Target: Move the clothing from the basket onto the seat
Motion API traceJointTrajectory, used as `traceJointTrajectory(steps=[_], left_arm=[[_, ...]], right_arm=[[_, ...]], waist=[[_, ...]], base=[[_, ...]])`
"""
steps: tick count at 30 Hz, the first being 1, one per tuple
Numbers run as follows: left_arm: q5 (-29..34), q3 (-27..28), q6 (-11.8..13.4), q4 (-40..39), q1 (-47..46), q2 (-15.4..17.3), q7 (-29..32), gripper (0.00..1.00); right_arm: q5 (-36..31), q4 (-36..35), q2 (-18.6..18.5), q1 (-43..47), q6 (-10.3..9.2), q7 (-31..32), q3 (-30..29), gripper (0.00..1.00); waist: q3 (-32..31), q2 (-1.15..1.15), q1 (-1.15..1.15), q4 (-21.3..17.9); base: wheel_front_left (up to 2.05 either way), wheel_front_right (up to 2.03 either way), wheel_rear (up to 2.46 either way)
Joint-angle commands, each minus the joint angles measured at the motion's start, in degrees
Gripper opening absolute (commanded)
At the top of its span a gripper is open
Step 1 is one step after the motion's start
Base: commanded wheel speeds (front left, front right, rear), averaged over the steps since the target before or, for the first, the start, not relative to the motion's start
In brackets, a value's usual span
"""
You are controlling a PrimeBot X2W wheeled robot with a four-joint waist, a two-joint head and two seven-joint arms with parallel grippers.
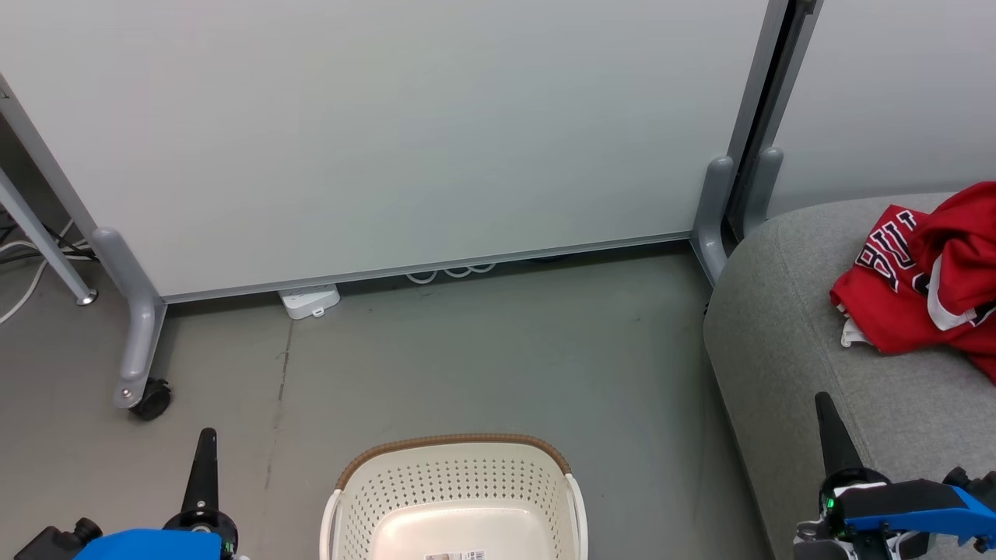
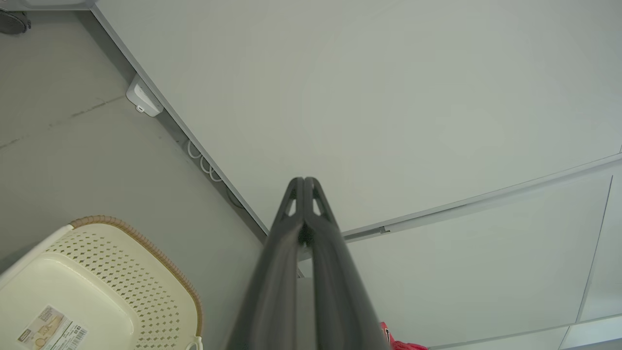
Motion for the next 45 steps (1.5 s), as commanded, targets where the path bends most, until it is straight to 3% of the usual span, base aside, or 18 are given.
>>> traceJointTrajectory(steps=[1,45], left_arm=[[-1.47,0.36,-0.46,-0.66,-1.52,0.4,0.43,0.0],[-21.37,2.05,-0.9,-1.36,-2.71,0.49,5.66,0.0]], right_arm=[[1.62,-0.63,0.1,-1.21,-0.02,0.46,-0.24,0.0],[22.26,-1.1,0.67,-2.66,-0.03,5.78,-1.79,0.0]], waist=[[0.04,0.0,0.0,-0.01],[1.03,0.0,0.0,-0.21]], base=[[0.0,0.0,0.0],[0.0,0.0,0.0]])
